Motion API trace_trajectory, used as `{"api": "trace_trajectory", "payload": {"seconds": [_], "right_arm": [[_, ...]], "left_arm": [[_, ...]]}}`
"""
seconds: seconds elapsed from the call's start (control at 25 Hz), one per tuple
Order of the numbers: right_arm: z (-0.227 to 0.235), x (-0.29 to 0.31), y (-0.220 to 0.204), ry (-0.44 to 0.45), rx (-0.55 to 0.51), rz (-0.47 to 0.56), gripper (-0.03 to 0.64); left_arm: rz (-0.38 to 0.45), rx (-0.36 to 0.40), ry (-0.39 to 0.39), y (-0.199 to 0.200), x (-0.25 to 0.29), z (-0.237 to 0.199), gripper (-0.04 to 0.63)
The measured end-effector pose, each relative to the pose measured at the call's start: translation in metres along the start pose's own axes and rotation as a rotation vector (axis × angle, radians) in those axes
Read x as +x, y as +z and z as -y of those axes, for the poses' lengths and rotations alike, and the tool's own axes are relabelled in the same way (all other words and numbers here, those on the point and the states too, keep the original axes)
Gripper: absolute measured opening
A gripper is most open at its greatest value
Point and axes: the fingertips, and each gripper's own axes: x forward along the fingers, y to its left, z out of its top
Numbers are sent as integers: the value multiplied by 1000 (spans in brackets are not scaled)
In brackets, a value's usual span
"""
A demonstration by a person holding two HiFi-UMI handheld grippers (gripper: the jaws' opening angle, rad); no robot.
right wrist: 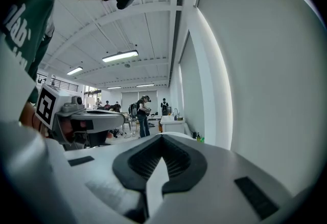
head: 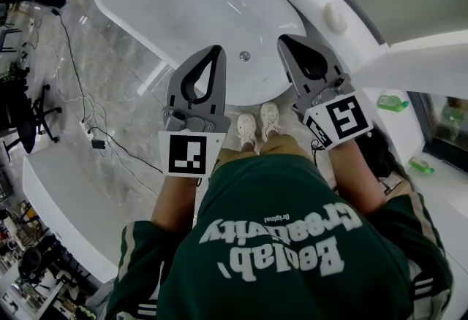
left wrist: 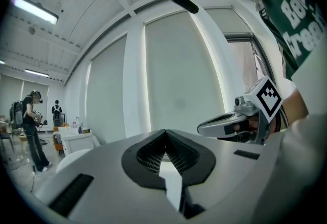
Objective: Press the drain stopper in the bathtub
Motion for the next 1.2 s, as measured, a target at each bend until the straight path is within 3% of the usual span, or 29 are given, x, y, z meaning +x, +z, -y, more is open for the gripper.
{"api": "trace_trajectory", "payload": {"seconds": [0.68,1.2], "right_arm": [[48,-1,-26,28,-68,-40,11],[55,23,-59,135,-72,-76,11]], "left_arm": [[-41,38,51,-4,42,26,9],[-112,25,137,-38,51,22,9]]}}
